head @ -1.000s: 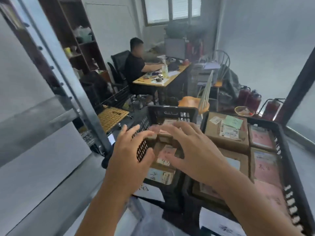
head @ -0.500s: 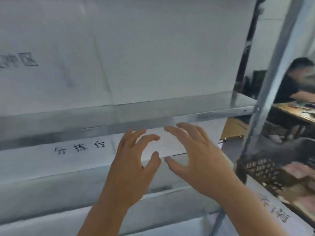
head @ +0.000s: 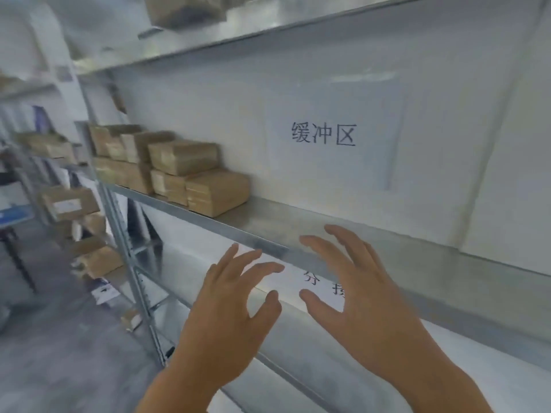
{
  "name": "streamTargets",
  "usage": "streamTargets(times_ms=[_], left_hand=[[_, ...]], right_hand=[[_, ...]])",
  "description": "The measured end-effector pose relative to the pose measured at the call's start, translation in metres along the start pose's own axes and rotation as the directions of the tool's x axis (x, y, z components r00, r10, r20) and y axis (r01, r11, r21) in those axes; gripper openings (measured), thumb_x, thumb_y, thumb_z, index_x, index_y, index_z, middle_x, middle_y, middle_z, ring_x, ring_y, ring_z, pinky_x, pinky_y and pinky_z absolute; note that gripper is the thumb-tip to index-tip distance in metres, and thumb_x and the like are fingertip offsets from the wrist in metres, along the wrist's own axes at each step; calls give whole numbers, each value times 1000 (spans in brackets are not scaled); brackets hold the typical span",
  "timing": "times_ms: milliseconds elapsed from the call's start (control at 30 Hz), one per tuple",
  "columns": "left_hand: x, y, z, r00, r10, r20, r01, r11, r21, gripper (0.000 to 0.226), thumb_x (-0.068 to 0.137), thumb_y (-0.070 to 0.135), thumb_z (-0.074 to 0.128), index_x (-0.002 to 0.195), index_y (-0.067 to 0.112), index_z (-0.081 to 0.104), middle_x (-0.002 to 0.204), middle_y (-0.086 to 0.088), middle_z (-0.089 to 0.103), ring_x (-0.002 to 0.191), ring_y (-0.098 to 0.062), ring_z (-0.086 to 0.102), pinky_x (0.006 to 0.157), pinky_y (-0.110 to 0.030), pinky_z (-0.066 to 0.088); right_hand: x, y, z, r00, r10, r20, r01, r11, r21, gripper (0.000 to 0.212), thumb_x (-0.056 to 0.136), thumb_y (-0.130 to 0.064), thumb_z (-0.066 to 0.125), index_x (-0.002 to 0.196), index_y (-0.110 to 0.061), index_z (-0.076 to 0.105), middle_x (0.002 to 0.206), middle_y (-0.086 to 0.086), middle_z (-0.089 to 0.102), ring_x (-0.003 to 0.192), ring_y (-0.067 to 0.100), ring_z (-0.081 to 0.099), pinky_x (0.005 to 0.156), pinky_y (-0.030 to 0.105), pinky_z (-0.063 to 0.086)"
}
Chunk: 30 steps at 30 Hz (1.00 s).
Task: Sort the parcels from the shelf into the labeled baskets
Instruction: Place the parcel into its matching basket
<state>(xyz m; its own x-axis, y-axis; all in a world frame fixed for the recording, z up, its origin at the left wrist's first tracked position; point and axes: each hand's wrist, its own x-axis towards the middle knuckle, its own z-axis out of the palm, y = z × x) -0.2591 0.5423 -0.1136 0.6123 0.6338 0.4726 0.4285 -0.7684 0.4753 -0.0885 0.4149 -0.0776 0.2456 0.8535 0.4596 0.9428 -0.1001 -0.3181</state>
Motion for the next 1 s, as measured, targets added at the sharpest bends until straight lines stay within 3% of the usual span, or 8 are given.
streamTargets(times_ms=[167, 333, 433, 533, 600, 767, 900, 1000], left_hand=[[37, -43, -33, 985, -142, -102, 151, 986, 78, 40, 95, 58, 41, 134, 62, 50, 157, 39, 29, 155, 8, -2, 129, -37, 16], [92, -93, -58, 968, -194, -161, 207, 976, 73, 44, 93, 57, 42, 136, 59, 50, 152, 39, 32, 153, 8, 10, 124, -33, 23], [148, -133, -67, 969, -192, -154, 193, 981, -7, 43, 98, 51, 47, 141, 54, 48, 152, 33, 36, 144, 0, 33, 117, -34, 36], [212, -169, -65, 979, -169, -111, 166, 985, -37, 46, 98, 49, 54, 144, 50, 46, 153, 23, 39, 141, -11, 40, 114, -39, 41], [242, -186, -58, 985, -152, -83, 154, 988, 11, 51, 95, 54, 57, 145, 47, 48, 155, 21, 38, 145, -14, 35, 114, -34, 36], [268, -198, -37, 989, -140, -48, 147, 958, 247, 56, 91, 69, 53, 140, 42, 52, 155, 8, 38, 138, -24, 31, 115, -38, 37], [272, -186, -31, 983, -165, -80, 181, 944, 275, 49, 90, 71, 49, 123, 36, 52, 139, 8, 50, 126, -27, 36, 108, -41, 39], [271, -178, -32, 982, -183, -51, 190, 936, 297, 44, 92, 71, 44, 115, 34, 47, 131, 6, 56, 125, -30, 39, 105, -45, 42]], right_hand=[[85, -11, 35, 990, -133, 37, 127, 983, 131, 65, 90, -66, 44, 151, -59, 23, 160, -35, 2, 152, -4, 9, 117, 28, 37], [163, -28, 88, 983, -181, 31, 151, 893, 425, 58, 94, -47, 66, 144, -57, 37, 145, -40, 33, 141, -7, 35, 109, 24, 37], [220, -38, 125, 998, -41, 48, 3, 799, 602, 49, 97, -33, 68, 135, -56, 48, 139, -39, 45, 133, -13, 42, 104, 20, 40], [284, -40, 160, 950, 294, 107, -273, 611, 743, 47, 86, -39, 60, 132, -46, 60, 134, -15, 63, 122, 11, 62, 106, 40, 51], [317, -35, 177, 880, 462, 110, -367, 514, 775, 41, 80, -36, 55, 119, -40, 68, 116, -7, 72, 109, 22, 68, 100, 46, 54], [349, -28, 202, 751, 659, 34, -439, 460, 772, 10, 91, -16, 61, 93, -20, 70, 88, 5, 73, 89, 29, 70, 90, 49, 57], [346, -34, 208, 717, 695, 46, -428, 388, 816, 12, 92, -16, 62, 91, -14, 74, 85, 8, 76, 86, 29, 73, 83, 46, 59], [343, -37, 206, 700, 712, 53, -411, 341, 846, 18, 92, -15, 61, 88, -7, 77, 79, 9, 77, 73, 21, 70, 69, 35, 55]])
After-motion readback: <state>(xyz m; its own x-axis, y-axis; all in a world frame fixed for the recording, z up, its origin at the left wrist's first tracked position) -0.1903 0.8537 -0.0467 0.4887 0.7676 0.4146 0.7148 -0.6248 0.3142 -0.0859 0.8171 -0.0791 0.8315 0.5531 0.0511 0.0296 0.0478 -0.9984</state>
